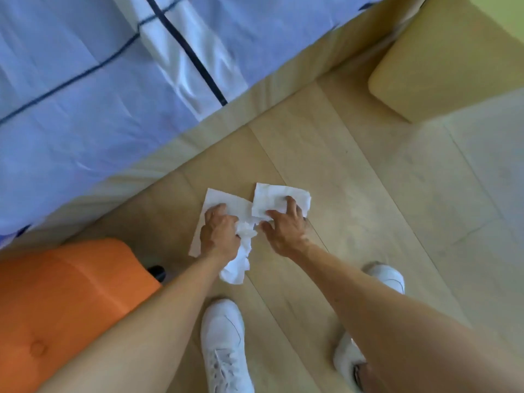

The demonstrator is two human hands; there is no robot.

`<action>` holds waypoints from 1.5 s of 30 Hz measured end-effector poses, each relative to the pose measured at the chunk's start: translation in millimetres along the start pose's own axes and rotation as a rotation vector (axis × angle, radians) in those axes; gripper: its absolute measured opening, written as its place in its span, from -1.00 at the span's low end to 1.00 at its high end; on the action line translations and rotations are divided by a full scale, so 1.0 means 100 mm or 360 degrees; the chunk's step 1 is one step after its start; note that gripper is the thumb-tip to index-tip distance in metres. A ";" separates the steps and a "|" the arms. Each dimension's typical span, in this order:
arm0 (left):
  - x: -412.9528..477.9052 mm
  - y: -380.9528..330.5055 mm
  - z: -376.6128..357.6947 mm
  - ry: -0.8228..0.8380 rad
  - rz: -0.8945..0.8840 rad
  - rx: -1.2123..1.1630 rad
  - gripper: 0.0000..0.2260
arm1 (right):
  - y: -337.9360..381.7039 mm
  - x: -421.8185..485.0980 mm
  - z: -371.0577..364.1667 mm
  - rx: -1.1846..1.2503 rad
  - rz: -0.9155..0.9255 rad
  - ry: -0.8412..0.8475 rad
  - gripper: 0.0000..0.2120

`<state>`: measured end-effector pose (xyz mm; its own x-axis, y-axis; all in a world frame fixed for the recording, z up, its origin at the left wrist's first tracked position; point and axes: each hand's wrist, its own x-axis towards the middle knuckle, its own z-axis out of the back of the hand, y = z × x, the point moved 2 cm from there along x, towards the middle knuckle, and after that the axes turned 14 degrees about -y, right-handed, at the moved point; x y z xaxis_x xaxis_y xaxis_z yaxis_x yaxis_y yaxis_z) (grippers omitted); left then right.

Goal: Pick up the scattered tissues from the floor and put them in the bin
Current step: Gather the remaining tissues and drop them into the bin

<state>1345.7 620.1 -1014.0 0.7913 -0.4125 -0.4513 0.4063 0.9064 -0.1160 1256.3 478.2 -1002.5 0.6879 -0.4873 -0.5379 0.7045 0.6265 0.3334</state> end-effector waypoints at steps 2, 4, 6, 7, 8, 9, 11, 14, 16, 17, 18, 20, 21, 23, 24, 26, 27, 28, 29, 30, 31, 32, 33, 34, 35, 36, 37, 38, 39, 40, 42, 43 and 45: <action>0.03 0.00 -0.09 -0.0137 0.0009 0.0040 -0.78 | -0.07 0.02 -0.10 -0.0115 0.0114 -0.0108 -0.57; 0.03 -0.04 -0.15 -0.0191 -0.0010 0.0078 -0.76 | -0.11 0.02 -0.14 -0.0159 0.0201 -0.0153 -0.56; 0.02 -0.05 -0.14 -0.0150 0.0057 0.0022 -0.75 | -0.14 -0.01 -0.11 -0.0048 0.0150 -0.0070 -0.53; 0.03 -0.05 -0.11 -0.0114 0.0146 -0.0062 -0.78 | -0.16 -0.02 -0.06 0.0133 0.0040 -0.0023 -0.53; 0.03 -0.06 -0.06 -0.0082 0.0252 -0.0190 -0.79 | -0.18 -0.05 0.02 0.0388 -0.0093 -0.0020 -0.54; 0.02 -0.07 0.02 -0.0053 0.0374 -0.0369 -0.77 | -0.19 -0.09 0.13 0.0664 -0.0218 -0.0069 -0.56; -0.02 -0.14 0.29 -0.0044 0.0644 -0.0851 -0.70 | -0.17 -0.22 0.43 0.1159 -0.0415 -0.0169 -0.62; -0.16 -0.42 0.83 -0.0038 0.0877 -0.1471 -0.70 | -0.06 -0.43 0.92 0.1484 -0.0498 -0.0108 -0.75; -0.26 -0.70 1.21 0.0049 0.0875 -0.1772 -0.83 | -0.01 -0.58 1.31 0.1461 -0.0405 -0.0121 -0.83; -0.30 -0.85 1.42 0.0114 0.0846 -0.1899 -0.86 | 0.02 -0.65 1.52 0.1455 -0.0359 -0.0145 -0.82; -0.33 -1.02 1.64 0.0193 0.0812 -0.2003 -0.87 | 0.02 -0.70 1.74 0.1474 -0.0322 -0.0189 -0.79; -0.36 -1.33 2.04 0.0380 0.0725 -0.2136 -0.90 | -0.01 -0.77 2.19 0.1502 -0.0260 -0.0338 -0.76; -0.37 -1.51 2.24 0.0485 0.0650 -0.2177 -0.90 | -0.05 -0.78 2.43 0.1505 -0.0226 -0.0420 -0.76; -0.39 -1.87 2.62 0.0656 0.0448 -0.2219 -0.89 | -0.15 -0.81 2.86 0.1534 -0.0189 -0.0547 -0.74; -0.40 -2.06 2.80 0.0686 0.0352 -0.2220 -0.88 | -0.20 -0.82 3.08 0.1544 -0.0180 -0.0611 -0.72; -0.40 -2.43 3.12 0.0678 0.0231 -0.2204 -0.87 | -0.32 -0.83 3.49 0.1550 -0.0189 -0.0735 -0.69; -0.39 -2.61 3.27 0.0635 0.0195 -0.2183 -0.83 | -0.39 -0.82 3.70 0.1555 -0.0213 -0.0792 -0.69; -0.36 -2.78 3.40 0.0556 0.0165 -0.2148 -0.75 | -0.46 -0.81 3.90 0.1577 -0.0249 -0.0849 -0.69; -0.35 -2.93 3.52 0.0469 0.0142 -0.2120 -0.66 | -0.54 -0.77 4.10 0.1620 -0.0307 -0.0909 -0.68; -0.33 -3.07 3.62 0.0377 0.0133 -0.2104 -0.59 | -0.64 -0.71 4.28 0.1682 -0.0391 -0.0984 -0.66; -0.32 -3.17 3.70 0.0280 0.0154 -0.2082 -0.52 | -0.72 -0.63 4.44 0.1742 -0.0497 -0.1070 -0.63; -0.33 -3.25 3.75 0.0178 0.0192 -0.2049 -0.48 | -0.81 -0.52 4.57 0.1809 -0.0616 -0.1149 -0.60; -0.35 -3.31 3.78 0.0094 0.0228 -0.2005 -0.46 | -0.89 -0.41 4.68 0.1877 -0.0735 -0.1206 -0.57; -0.38 -3.33 3.78 0.0048 0.0257 -0.1975 -0.46 | -0.94 -0.29 4.76 0.1949 -0.0840 -0.1236 -0.55; -0.42 -3.35 3.77 0.0036 0.0282 -0.1961 -0.48 | -1.00 -0.16 4.82 0.1995 -0.0930 -0.1239 -0.53; -0.47 -3.33 3.73 0.0034 0.0302 -0.1957 -0.50 | -1.05 -0.03 4.86 0.2018 -0.0999 -0.1225 -0.53; -0.51 -3.31 3.70 0.0033 0.0325 -0.1953 -0.52 | -1.09 0.09 4.89 0.2014 -0.1061 -0.1198 -0.53; -0.56 -3.26 3.66 0.0014 0.0356 -0.1957 -0.54 | -1.13 0.20 4.89 0.2002 -0.1111 -0.1163 -0.52; -0.59 -3.21 3.64 -0.0013 0.0397 -0.1969 -0.56 | -1.16 0.32 4.90 0.1986 -0.1154 -0.1129 -0.49; -0.62 -3.14 3.61 -0.0047 0.0439 -0.1992 -0.58 | -1.21 0.42 4.90 0.1965 -0.1188 -0.1110 -0.46; -0.67 -3.00 3.57 -0.0121 0.0509 -0.2012 -0.60 | -1.29 0.58 4.89 0.1913 -0.1260 -0.1036 -0.38; -0.69 -2.94 3.56 -0.0146 0.0539 -0.2004 -0.61 | -1.32 0.64 4.87 0.1926 -0.1293 -0.0976 -0.34; -0.75 -2.84 3.55 -0.0190 0.0576 -0.1997 -0.63 | -1.37 0.68 4.84 0.1934 -0.1360 -0.0831 -0.25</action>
<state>1333.4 360.8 -633.3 0.8269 -0.0764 -0.5572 -0.4841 0.4077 -0.7743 1290.9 64.3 -710.0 -0.1703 -0.7364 -0.6547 0.4380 -0.6518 0.6192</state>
